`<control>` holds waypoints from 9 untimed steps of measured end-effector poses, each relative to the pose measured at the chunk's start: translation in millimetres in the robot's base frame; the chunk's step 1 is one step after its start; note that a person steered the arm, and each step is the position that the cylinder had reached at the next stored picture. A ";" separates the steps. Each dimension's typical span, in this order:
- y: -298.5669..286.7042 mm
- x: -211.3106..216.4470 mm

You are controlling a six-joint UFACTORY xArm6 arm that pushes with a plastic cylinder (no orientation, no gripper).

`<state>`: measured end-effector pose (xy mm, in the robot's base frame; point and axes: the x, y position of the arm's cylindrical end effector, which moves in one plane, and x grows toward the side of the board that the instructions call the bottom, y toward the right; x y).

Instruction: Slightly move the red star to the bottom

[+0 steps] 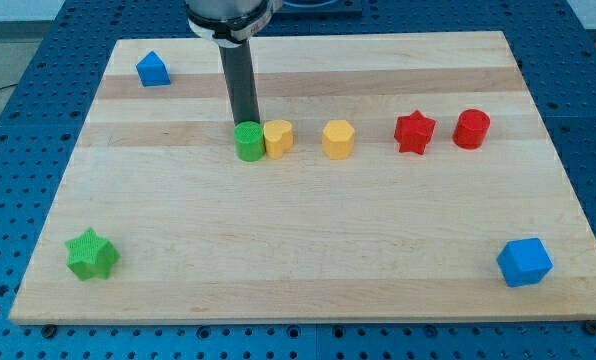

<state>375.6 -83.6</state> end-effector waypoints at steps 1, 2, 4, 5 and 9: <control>6.2 -14.9; 51.3 -28.9; 155.3 -21.3; 180.0 -10.9; 216.5 -17.8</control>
<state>357.7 132.9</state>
